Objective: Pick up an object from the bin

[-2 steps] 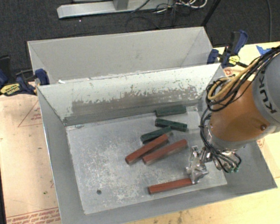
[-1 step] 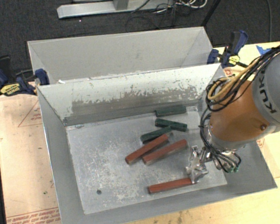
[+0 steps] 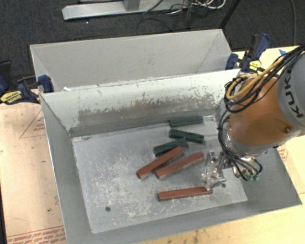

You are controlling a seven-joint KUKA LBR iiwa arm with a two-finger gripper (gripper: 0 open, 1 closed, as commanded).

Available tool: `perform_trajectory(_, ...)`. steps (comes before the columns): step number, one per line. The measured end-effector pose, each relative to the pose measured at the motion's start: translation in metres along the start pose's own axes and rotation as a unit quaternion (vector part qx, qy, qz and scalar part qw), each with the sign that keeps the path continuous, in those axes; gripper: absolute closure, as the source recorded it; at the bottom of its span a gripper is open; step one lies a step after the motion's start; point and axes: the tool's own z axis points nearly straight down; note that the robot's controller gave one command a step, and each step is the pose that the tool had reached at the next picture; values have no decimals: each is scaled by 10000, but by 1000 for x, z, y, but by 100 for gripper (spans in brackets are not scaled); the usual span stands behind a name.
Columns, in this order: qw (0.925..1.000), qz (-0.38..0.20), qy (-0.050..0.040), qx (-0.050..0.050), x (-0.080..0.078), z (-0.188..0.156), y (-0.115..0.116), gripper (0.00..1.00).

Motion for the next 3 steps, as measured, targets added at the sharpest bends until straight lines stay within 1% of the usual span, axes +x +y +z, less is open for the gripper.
perform_trajectory(1,9998,194,19,-4,-11,-56,9,100)
perform_trajectory(2,9951,-984,-39,-4,-23,16,67,0)
perform_trajectory(3,9952,-981,-34,-4,-23,16,67,0)
